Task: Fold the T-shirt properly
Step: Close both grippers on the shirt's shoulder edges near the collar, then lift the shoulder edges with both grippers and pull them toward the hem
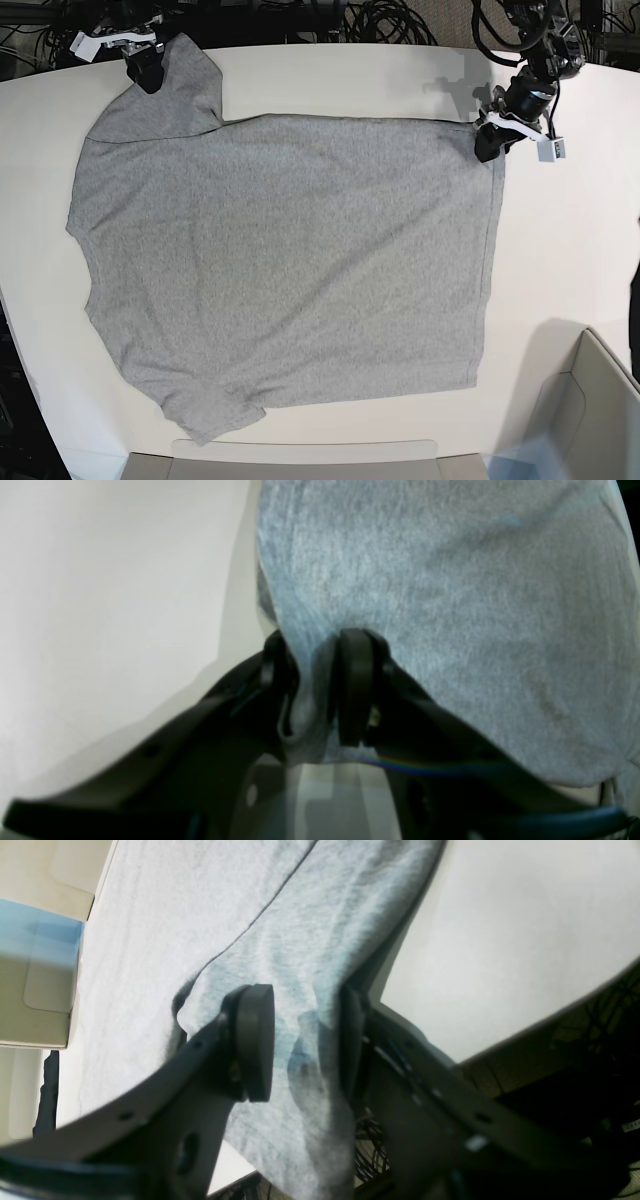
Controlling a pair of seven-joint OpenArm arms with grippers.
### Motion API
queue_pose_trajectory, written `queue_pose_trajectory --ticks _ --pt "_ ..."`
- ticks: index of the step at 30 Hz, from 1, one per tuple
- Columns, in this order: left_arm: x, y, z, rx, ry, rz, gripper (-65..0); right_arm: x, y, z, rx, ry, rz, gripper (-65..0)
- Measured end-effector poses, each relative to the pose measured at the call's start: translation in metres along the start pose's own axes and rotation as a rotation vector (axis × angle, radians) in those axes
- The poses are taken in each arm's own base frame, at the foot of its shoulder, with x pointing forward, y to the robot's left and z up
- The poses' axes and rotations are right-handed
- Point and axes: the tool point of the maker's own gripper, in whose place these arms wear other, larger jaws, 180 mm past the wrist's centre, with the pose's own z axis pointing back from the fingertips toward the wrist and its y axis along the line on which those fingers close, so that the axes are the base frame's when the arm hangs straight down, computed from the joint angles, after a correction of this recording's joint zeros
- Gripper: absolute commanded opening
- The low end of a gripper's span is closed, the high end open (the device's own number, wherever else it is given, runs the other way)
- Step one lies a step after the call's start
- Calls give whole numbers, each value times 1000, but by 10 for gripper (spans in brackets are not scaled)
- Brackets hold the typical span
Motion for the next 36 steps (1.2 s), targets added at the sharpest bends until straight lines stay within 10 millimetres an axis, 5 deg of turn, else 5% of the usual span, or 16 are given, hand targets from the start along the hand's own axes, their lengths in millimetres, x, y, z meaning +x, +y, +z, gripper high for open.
queue_pose_trajectory --ticks 3,8,18,36 --pt "0 0 0 0 0 0 -493 -5 4 -4 15 33 -2 -469" --pt "-2 2 0 6 8 4 -650 -20 15 -16 45 150 -20 -650" --pt "-10 8 9 17 26 5 -650 -25 16 -7 46 219 -27 -650" --pt "-19 71 68 190 8 47 -650 6 -21 33 -117 192 12 -650"
